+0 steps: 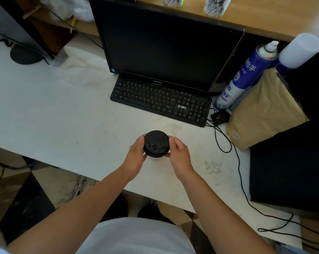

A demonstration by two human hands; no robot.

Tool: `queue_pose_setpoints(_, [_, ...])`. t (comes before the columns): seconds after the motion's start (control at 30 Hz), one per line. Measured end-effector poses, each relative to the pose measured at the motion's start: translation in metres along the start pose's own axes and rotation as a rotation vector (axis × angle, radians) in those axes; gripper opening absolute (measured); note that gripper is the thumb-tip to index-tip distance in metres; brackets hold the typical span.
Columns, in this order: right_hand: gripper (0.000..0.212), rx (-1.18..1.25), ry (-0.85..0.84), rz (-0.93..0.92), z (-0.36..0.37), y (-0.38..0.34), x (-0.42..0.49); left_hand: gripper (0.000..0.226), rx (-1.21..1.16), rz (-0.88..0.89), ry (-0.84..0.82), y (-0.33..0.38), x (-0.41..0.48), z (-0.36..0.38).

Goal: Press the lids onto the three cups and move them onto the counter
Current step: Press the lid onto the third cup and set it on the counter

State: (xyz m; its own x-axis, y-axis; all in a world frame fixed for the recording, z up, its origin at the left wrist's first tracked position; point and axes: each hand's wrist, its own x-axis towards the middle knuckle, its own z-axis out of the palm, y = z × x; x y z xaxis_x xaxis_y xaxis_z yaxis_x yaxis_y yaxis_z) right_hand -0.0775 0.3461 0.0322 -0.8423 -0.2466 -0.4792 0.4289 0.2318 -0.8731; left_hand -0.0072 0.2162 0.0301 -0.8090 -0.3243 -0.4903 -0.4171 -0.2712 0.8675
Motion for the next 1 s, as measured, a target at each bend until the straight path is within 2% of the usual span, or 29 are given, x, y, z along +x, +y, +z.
queue_pose_setpoints(0.2, [0.030,-0.082,-0.066,-0.070,-0.002,0.004,-0.002,0.040,0.079,0.087,0.025,-0.002,-0.004,-0.002])
queue_pose_setpoints(0.33, [0.029,-0.014,-0.077,-0.048,-0.002,0.004,-0.004,0.036,0.132,0.127,0.044,-0.007,-0.002,-0.007])
queue_pose_setpoints(0.5, [0.025,0.096,-0.055,0.031,-0.004,-0.001,-0.008,0.038,0.355,0.300,0.062,-0.006,0.009,-0.016])
queue_pose_setpoints(0.67, [0.025,0.261,-0.031,0.091,-0.008,0.005,-0.017,0.030,0.273,0.286,0.093,-0.002,0.006,-0.014])
queue_pose_setpoints(0.83, [0.029,0.240,-0.015,0.125,-0.001,0.009,-0.016,0.022,0.203,0.149,0.226,-0.002,0.006,-0.009])
queue_pose_setpoints(1.0, [0.035,0.135,-0.021,0.111,0.003,0.008,-0.007,0.025,0.224,0.137,0.217,-0.002,0.012,-0.015])
